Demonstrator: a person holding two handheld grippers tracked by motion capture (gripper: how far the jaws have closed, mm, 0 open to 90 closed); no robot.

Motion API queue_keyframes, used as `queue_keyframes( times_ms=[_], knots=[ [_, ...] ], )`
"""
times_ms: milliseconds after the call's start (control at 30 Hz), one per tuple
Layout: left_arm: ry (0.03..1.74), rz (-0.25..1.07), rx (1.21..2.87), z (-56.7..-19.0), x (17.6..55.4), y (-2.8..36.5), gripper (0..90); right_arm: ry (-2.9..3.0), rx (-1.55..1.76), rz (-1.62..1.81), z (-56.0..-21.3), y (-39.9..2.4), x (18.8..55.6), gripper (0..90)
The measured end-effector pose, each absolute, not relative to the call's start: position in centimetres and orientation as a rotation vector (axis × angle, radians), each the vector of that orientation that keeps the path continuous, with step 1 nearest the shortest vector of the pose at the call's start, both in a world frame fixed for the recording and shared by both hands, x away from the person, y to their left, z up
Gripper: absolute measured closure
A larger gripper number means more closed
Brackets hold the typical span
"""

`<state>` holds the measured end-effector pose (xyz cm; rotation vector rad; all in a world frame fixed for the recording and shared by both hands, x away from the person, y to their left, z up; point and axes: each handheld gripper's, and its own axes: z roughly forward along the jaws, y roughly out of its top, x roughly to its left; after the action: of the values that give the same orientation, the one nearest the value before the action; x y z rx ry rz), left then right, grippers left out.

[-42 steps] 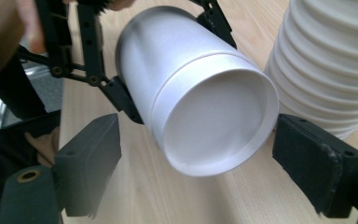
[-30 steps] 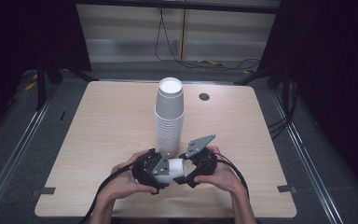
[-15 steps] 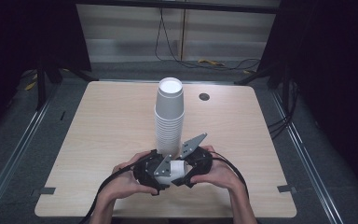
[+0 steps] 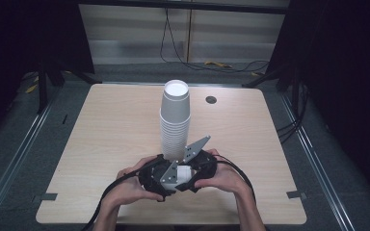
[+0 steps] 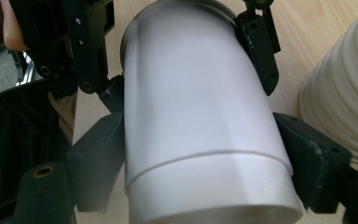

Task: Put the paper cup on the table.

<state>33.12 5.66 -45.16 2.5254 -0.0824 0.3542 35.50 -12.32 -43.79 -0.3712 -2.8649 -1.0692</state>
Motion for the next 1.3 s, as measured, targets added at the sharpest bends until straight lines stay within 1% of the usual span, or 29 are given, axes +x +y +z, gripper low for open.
queue_keyframes(
  times_ms=[167, 300, 333, 367, 433, 467, 633, 1100, 1200, 1300],
  knots=[
    [-0.127, 0.33, 2.511, -45.0, 33.4, 6.3, 15.6, -2.86, -0.362, -1.081, -43.7, -12.4, 35.4, 22.6],
    [-0.101, 0.291, 2.472, -45.3, 33.2, 6.4, 14.3, -2.849, -0.356, -1.082, -43.7, -12.5, 35.4, 23.1],
    [-0.135, 0.303, 2.483, -45.2, 33.4, 6.5, 14.1, -2.849, -0.354, -1.083, -43.7, -12.5, 35.3, 23.2],
    [-0.088, 0.276, 2.448, -45.4, 33.3, 6.5, 14.0, -2.848, -0.355, -1.082, -43.7, -12.5, 35.3, 23.2],
    [-0.067, 0.253, 2.435, -45.4, 33.3, 6.7, 14.0, -2.849, -0.355, -1.081, -43.7, -12.5, 35.3, 23.3],
    [-0.091, 0.266, 2.439, -45.3, 33.3, 6.8, 14.0, -2.844, -0.361, -1.074, -43.7, -12.5, 35.2, 23.3],
    [-0.087, 0.244, 2.399, -45.2, 33.5, 7.4, 14.2, -2.839, -0.345, -1.095, -43.6, -12.4, 35.3, 23.5],
    [-0.133, 0.232, 2.288, -45.0, 33.7, 8.4, 14.3, -2.83, -0.357, -1.111, -43.2, -12.8, 35.1, 23.6],
    [-0.12, 0.21, 2.253, -44.7, 33.9, 8.9, 14.7, -2.841, -0.357, -1.114, -43.1, -12.9, 35.1, 23.6],
    [-0.087, 0.219, 2.202, -44.4, 33.9, 9.6, 15.6, -2.85, -0.382, -1.118, -43.1, -13.1, 35.1, 23.5]
  ],
)
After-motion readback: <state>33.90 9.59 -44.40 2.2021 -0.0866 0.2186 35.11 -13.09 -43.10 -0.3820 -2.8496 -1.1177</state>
